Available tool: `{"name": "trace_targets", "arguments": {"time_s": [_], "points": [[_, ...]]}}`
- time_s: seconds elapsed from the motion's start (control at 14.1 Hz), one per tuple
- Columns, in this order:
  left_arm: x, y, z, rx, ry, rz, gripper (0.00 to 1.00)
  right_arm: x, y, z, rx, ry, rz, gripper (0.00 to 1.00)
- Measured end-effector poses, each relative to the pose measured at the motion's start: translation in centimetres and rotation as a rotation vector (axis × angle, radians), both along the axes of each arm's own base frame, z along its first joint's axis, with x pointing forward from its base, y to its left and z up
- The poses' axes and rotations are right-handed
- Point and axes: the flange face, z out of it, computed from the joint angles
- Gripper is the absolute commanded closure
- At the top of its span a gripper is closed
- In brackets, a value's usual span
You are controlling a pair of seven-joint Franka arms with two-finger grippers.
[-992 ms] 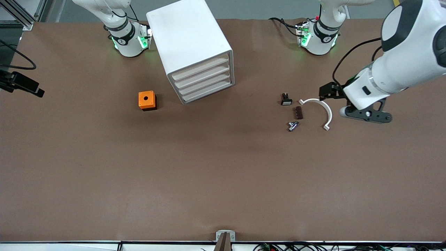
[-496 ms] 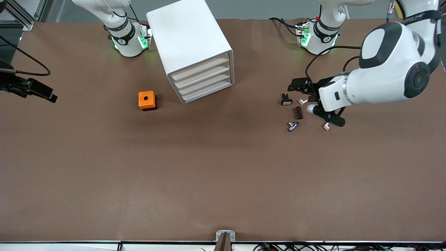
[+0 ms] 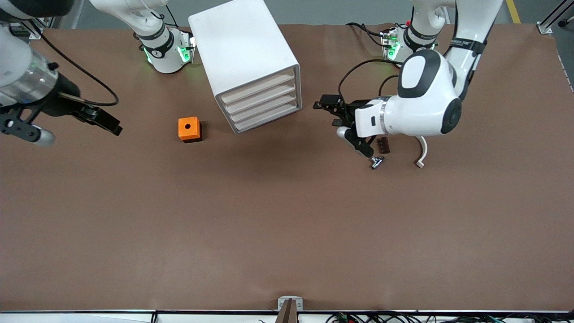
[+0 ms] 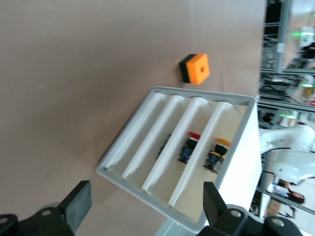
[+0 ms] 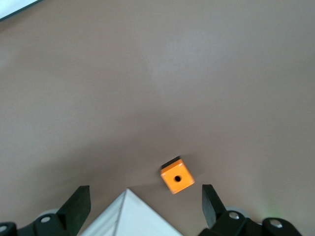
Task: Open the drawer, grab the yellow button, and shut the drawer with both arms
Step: 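Reach the left gripper to the white cabinet's drawer while the right gripper advances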
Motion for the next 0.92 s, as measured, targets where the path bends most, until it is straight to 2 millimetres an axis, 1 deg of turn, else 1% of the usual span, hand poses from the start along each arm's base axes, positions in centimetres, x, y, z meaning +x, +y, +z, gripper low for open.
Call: {"name": "trace_targets", "arguments": {"time_s": [0.07, 0.21, 0.42, 0.5, 0.57, 0.71, 0.92], "points": [[-0.2, -0.2, -0.9, -0.032, 0.006, -0.009, 0.0, 0.0, 1.2, -0.5, -0.004, 0.01, -0.036, 0.0], [-0.4, -0.3, -3.0, -0.115, 0.015, -0.027, 0.0, 0.1, 2.9, -1.5, -0.013, 0.029, -0.1, 0.0], [-1.7, -1.0, -7.8, -0.262, 0.042, -0.055, 0.0, 0.3, 4.3, -2.8, -0.026, 0.054, -0.185, 0.0], [-2.4, -1.6, -9.2, -0.301, 0.06, -0.059, 0.0, 0.3, 4.6, -3.1, -0.031, 0.06, -0.211, 0.0], [-2.9, -2.2, -10.3, -0.326, 0.08, -0.061, 0.0, 0.3, 5.0, -3.3, -0.034, 0.065, -0.232, 0.0], [-3.9, -3.7, -11.4, -0.361, 0.125, -0.055, 0.04, 0.1, 5.5, -3.5, -0.04, 0.071, -0.264, 0.0], [-5.1, -5.5, -12.2, -0.396, 0.173, -0.044, 0.15, -0.1, 6.0, -3.6, -0.046, 0.077, -0.292, 0.0]]}}
